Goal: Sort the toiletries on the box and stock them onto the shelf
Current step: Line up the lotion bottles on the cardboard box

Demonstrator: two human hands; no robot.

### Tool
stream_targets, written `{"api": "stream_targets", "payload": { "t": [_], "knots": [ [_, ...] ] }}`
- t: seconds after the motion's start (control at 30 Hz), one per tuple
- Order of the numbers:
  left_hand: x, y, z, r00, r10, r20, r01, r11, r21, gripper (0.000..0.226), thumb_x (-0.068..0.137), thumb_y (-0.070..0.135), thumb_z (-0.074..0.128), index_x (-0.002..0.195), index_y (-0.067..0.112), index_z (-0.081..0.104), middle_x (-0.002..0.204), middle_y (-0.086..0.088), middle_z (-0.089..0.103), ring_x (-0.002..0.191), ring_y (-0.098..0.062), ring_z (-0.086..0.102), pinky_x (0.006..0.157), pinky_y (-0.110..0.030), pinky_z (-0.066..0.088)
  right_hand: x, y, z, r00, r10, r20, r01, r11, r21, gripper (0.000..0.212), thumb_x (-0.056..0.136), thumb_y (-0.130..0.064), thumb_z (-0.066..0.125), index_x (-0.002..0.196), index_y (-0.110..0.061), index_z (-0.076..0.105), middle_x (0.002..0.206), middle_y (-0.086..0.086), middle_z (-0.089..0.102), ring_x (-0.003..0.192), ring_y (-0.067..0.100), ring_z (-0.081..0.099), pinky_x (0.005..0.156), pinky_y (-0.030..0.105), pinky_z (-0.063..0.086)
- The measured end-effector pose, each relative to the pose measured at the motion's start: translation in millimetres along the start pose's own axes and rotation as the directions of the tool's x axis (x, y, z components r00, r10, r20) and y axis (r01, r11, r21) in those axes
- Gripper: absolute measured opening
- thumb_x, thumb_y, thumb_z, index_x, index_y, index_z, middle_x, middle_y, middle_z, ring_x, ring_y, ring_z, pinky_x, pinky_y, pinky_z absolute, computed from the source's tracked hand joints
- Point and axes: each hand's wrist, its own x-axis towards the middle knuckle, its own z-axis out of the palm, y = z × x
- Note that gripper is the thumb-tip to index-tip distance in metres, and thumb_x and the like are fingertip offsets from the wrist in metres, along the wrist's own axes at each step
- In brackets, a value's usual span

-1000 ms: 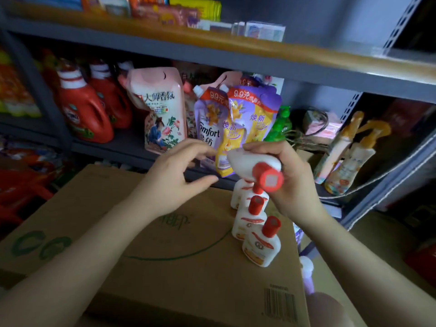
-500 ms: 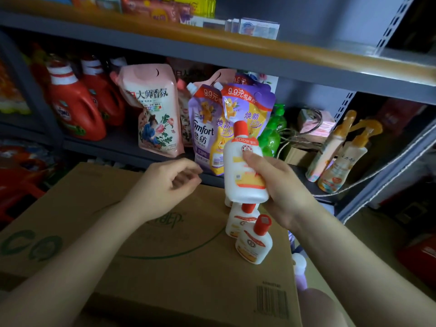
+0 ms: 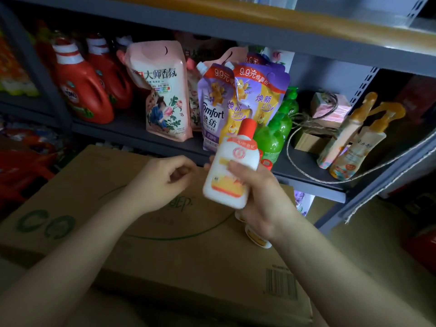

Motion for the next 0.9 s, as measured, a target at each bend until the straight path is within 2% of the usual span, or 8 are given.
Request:
{"api": "stream_targets", "payload": {
  "t": [0.07, 0.1, 0.17, 0.37, 0.53, 0.67, 0.83, 0.9],
  "knots": [
    [-4, -4, 4, 1.0, -0.024, 0.012, 0.024, 1.0, 0.011, 0.014, 0.086, 0.013, 0.062, 0.091, 0.027, 0.063, 0.085, 0.011, 0.065, 0.079, 0.0, 0.06, 0.063, -0.009, 0.043, -11, 16, -11, 0.952, -0.304, -0.017, 0.241, 0.785, -0.571, 0.035, 0.074, -0.011, 0.069, 0.103, -0.027, 0.059, 0.095, -0.007, 0.067, 0.089, 0.007, 0.063, 0.083, 0.028, 0.053],
    [-7, -7, 6, 0.999, -0.035, 0.029, 0.034, 0.999, 0.024, 0.015, 0.086, 0.014, 0.062, 0.09, 0.028, 0.062, 0.085, 0.012, 0.064, 0.08, 0.001, 0.059, 0.064, -0.008, 0.043, -17, 25, -18, 0.916, -0.397, 0.056, 0.311, 0.614, -0.726, 0.038, 0.076, -0.01, 0.071, 0.103, -0.032, 0.056, 0.096, -0.015, 0.064, 0.091, -0.001, 0.06, 0.083, 0.018, 0.048],
    [-12, -13, 10, 0.995, -0.057, 0.083, 0.052, 0.997, 0.056, 0.013, 0.087, 0.016, 0.062, 0.091, 0.028, 0.062, 0.085, 0.014, 0.064, 0.081, 0.003, 0.059, 0.065, -0.006, 0.043, -32, 41, -32, 0.885, -0.45, 0.118, 0.335, 0.44, -0.833, 0.041, 0.078, -0.011, 0.072, 0.102, -0.038, 0.052, 0.096, -0.025, 0.062, 0.094, -0.007, 0.058, 0.081, 0.008, 0.042],
    [-15, -21, 24, 0.983, -0.085, 0.162, 0.073, 0.994, 0.08, 0.011, 0.088, 0.019, 0.06, 0.096, 0.025, 0.065, 0.086, 0.019, 0.062, 0.08, 0.006, 0.057, 0.064, -0.002, 0.04, -60, 57, -62, 0.91, -0.414, 0.024, 0.138, 0.248, -0.959, 0.026, 0.075, -0.011, 0.076, 0.093, -0.009, 0.057, 0.077, -0.022, 0.054, 0.081, -0.022, 0.051, 0.069, 0.0, 0.038],
    [-12, -19, 40, 0.987, -0.025, 0.158, 0.02, 0.999, 0.035, 0.01, 0.086, 0.016, 0.062, 0.093, 0.021, 0.067, 0.084, 0.013, 0.066, 0.082, 0.002, 0.058, 0.061, -0.005, 0.039, -63, 57, -64, 0.911, -0.405, -0.078, 0.038, 0.27, -0.962, 0.031, 0.075, -0.012, 0.076, 0.1, -0.012, 0.058, 0.081, -0.028, 0.051, 0.08, -0.021, 0.05, 0.069, -0.002, 0.037],
    [-9, -17, 43, 0.983, 0.019, 0.183, -0.023, 0.999, 0.022, 0.01, 0.086, 0.015, 0.062, 0.093, 0.02, 0.067, 0.082, 0.01, 0.066, 0.079, 0.001, 0.058, 0.06, -0.006, 0.039, -65, 46, -61, 0.887, -0.462, -0.015, 0.133, 0.285, -0.949, 0.047, 0.077, -0.022, 0.071, 0.113, -0.04, 0.047, 0.104, -0.025, 0.059, 0.1, -0.007, 0.056, 0.084, 0.009, 0.044],
    [9, -2, 38, 0.986, 0.093, 0.138, -0.088, 0.995, -0.038, 0.012, 0.086, 0.011, 0.063, 0.089, 0.022, 0.065, 0.079, 0.009, 0.067, 0.074, 0.002, 0.059, 0.057, -0.004, 0.038, -58, 5, -49, 0.765, -0.594, 0.249, 0.338, 0.04, -0.94, 0.022, 0.081, -0.02, 0.066, 0.102, -0.015, 0.062, 0.095, -0.011, 0.065, 0.085, 0.005, 0.062, 0.075, 0.023, 0.05],
    [22, 7, 34, 0.985, 0.126, 0.121, -0.124, 0.992, -0.027, 0.01, 0.086, 0.012, 0.063, 0.093, 0.019, 0.066, 0.081, 0.009, 0.066, 0.075, -0.001, 0.059, 0.059, -0.005, 0.039, -47, -15, -48, 0.723, -0.631, 0.282, 0.389, 0.036, -0.92, 0.013, 0.083, -0.017, 0.064, 0.095, -0.012, 0.063, 0.086, -0.014, 0.065, 0.079, 0.008, 0.065, 0.07, 0.025, 0.052]
  ]
}}
